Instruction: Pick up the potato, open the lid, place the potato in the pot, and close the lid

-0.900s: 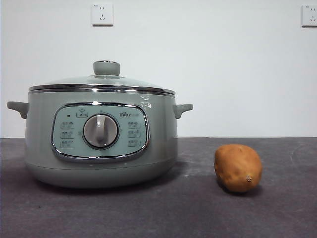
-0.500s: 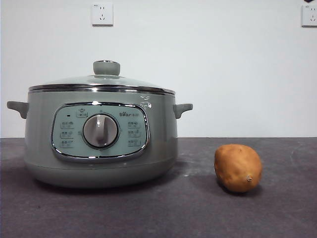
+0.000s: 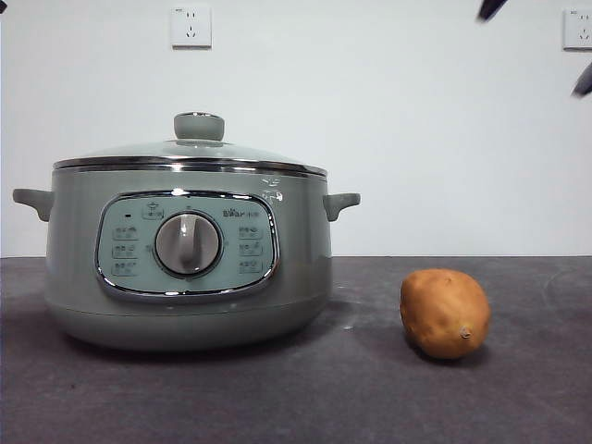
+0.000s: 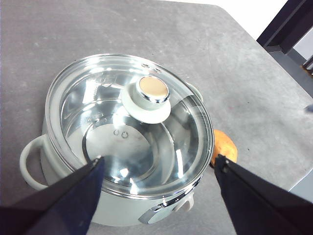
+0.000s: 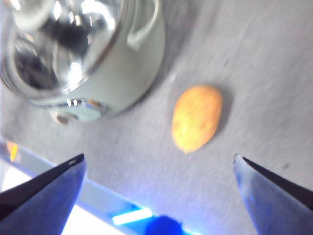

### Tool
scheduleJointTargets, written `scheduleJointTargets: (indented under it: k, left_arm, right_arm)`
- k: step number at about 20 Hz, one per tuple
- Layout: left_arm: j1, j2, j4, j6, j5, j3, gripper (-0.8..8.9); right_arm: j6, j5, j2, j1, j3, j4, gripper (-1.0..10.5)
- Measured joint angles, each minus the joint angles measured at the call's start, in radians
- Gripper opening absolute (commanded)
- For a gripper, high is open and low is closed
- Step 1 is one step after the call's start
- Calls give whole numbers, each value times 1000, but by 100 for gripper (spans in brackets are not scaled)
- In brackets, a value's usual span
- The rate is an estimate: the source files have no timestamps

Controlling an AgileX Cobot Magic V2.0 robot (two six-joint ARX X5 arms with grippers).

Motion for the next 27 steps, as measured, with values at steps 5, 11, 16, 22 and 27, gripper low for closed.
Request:
scheduleJointTargets:
  k: [5, 11, 16, 22, 27]
  left_arm:
    - [0, 2, 1, 0, -1, 0, 377]
    - [0, 2, 2, 0, -3, 0, 377]
    - [0, 2, 2, 0, -3, 0, 377]
    - [0, 3, 1, 0, -3, 0, 377]
    - [0, 3, -13, 0, -3, 0, 377]
  right_arm:
    - [65, 225, 179, 151, 0, 27, 502]
    - [103, 343, 351, 222, 0, 146, 500]
    - [111, 351, 492, 221, 0, 222, 491]
    - [111, 379, 599, 222, 2, 262, 319]
    - [111, 399, 601, 221, 2, 258, 23]
